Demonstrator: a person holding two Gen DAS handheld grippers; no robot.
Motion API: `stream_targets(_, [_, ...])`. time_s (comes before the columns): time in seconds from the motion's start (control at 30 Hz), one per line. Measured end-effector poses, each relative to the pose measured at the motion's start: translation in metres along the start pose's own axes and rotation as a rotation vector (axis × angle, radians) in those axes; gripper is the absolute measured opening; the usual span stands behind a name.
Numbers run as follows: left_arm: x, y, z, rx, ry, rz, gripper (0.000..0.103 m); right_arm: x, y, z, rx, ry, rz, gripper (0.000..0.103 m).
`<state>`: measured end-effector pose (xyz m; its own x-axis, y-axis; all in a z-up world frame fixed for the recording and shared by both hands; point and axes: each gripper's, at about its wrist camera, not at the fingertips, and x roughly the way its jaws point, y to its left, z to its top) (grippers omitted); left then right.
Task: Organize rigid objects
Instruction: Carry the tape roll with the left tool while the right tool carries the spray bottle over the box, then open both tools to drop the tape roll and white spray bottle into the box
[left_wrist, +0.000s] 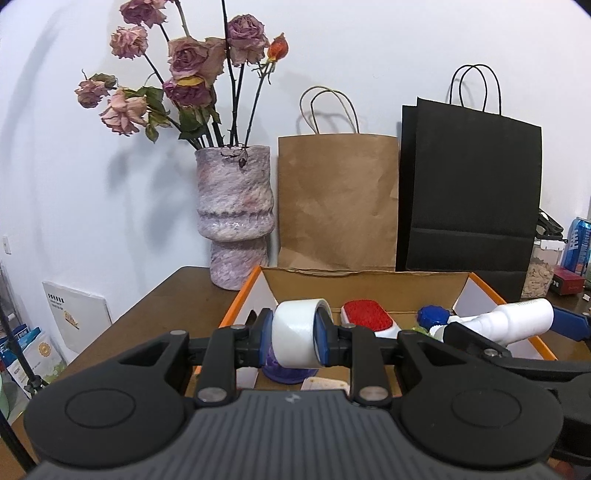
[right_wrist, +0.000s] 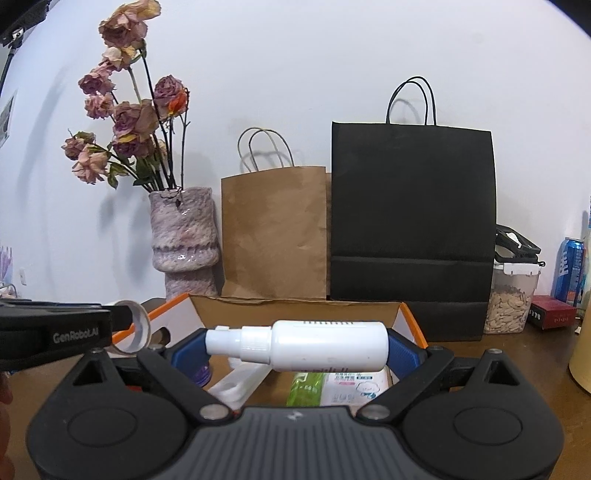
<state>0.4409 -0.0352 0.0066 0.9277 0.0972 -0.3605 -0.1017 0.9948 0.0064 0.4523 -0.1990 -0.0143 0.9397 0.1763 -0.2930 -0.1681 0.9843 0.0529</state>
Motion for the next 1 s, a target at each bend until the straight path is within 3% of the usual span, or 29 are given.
stream_targets(1.0, [0.086, -0.006, 0.014, 0.008, 0.042, 0.026, 0.025, 0.071, -0.017, 0.006, -0.044, 0.023, -0.007, 0.097])
